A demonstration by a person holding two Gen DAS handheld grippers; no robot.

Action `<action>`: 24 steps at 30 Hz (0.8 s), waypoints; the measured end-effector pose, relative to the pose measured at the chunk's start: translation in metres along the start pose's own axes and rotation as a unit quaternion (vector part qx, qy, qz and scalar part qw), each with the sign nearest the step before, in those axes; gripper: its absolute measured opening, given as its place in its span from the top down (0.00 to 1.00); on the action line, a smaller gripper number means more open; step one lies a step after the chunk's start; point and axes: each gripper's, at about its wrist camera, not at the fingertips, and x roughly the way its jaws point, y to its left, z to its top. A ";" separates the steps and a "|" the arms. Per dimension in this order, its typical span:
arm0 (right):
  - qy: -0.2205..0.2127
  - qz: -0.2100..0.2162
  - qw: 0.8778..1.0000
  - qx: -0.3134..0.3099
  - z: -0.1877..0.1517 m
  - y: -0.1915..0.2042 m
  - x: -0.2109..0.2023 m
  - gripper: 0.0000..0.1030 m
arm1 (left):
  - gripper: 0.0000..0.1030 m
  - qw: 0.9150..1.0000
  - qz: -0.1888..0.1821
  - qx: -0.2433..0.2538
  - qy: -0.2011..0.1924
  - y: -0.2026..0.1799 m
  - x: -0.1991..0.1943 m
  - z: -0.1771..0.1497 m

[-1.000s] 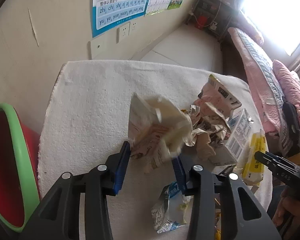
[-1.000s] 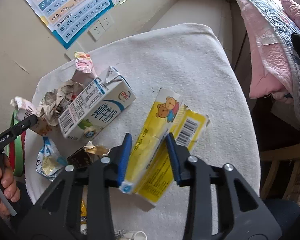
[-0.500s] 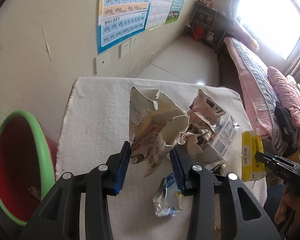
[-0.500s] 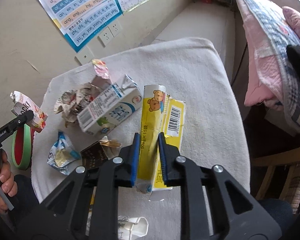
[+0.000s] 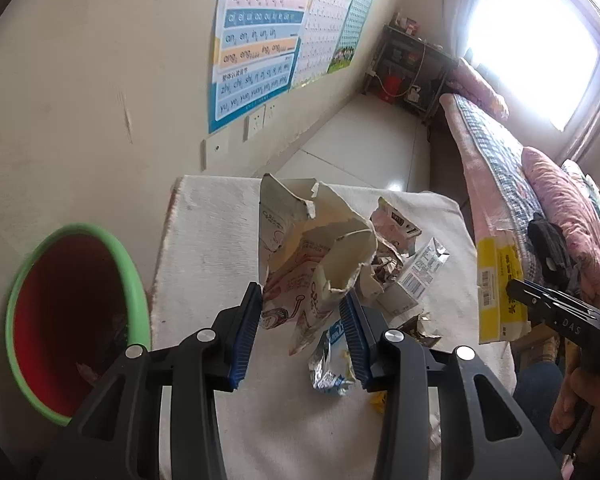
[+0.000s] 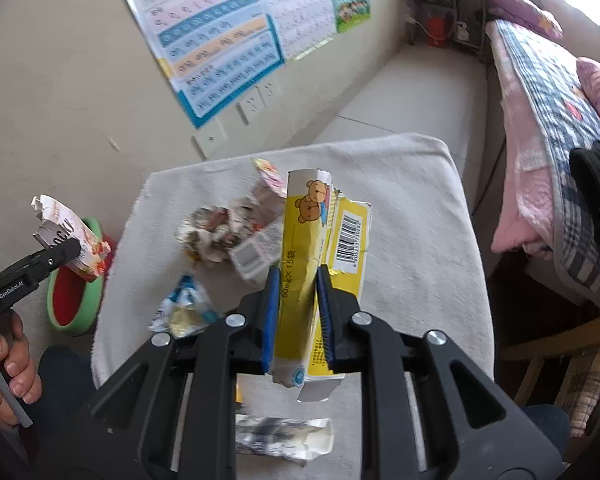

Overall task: Collect trash
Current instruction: 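Grasp the paper carton with the left tool while the right tool grasps the yellow carton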

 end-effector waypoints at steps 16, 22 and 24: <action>-0.020 0.054 0.995 -0.077 0.009 0.099 -0.022 0.82 | 0.63 0.999 0.010 -0.034 -0.032 0.043 -0.060 -0.017; -0.021 0.075 0.991 -0.109 0.014 0.145 -0.021 0.82 | 0.63 0.998 0.020 -0.051 -0.043 0.068 -0.075 -0.020; -0.021 0.082 0.989 -0.119 0.015 0.160 -0.020 0.82 | 0.63 0.997 0.024 -0.058 -0.046 0.078 -0.080 -0.021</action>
